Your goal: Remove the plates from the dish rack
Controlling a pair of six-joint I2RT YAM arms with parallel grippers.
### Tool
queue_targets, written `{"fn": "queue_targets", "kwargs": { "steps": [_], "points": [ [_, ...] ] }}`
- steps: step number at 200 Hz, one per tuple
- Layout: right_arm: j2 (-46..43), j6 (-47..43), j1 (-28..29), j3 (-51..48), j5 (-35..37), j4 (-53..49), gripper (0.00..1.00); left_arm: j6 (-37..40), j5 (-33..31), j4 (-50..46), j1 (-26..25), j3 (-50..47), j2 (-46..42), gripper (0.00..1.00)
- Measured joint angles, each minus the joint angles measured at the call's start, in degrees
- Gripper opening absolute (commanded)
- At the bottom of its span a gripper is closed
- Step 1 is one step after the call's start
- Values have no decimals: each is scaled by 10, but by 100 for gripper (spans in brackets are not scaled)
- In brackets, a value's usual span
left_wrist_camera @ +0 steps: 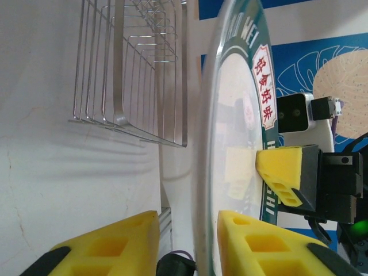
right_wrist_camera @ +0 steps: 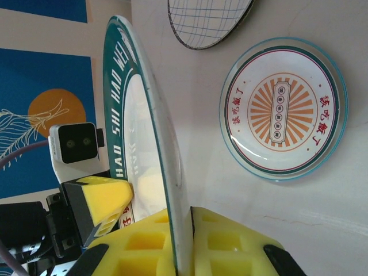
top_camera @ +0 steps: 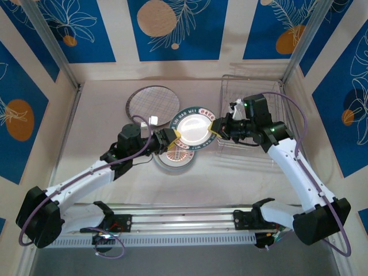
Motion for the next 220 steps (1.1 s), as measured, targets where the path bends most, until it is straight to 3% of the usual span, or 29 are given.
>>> {"fn": "queue_targets", "kwargs": {
  "steps": [33, 57, 72, 100, 128, 181, 220],
  "points": [
    [5, 0, 7, 0, -1, 0, 0, -5, 0, 9, 0, -2, 0, 15],
    [7, -6, 9, -4, 1, 6, 0, -27, -5, 10, 0, -5, 0, 0],
    [8, -11, 10, -5, 1, 10, 1, -36, -8, 11, 1, -8, -1, 0],
    [9, -9, 12, -5, 1, 8, 31, -39, -14, 19, 0, -19, -11, 0],
    [9, -14, 13, -4, 10, 2, 48, -35, -25, 18, 0, -38, -24, 0],
    [-14, -36, 16, -4, 82, -19, 58, -36, -51, 16, 0, -58, -42, 0],
    [-116, -91, 46, -71, 176, 17, 59, -35, -76, 9, 0, -77, -50, 0]
  ]
}}
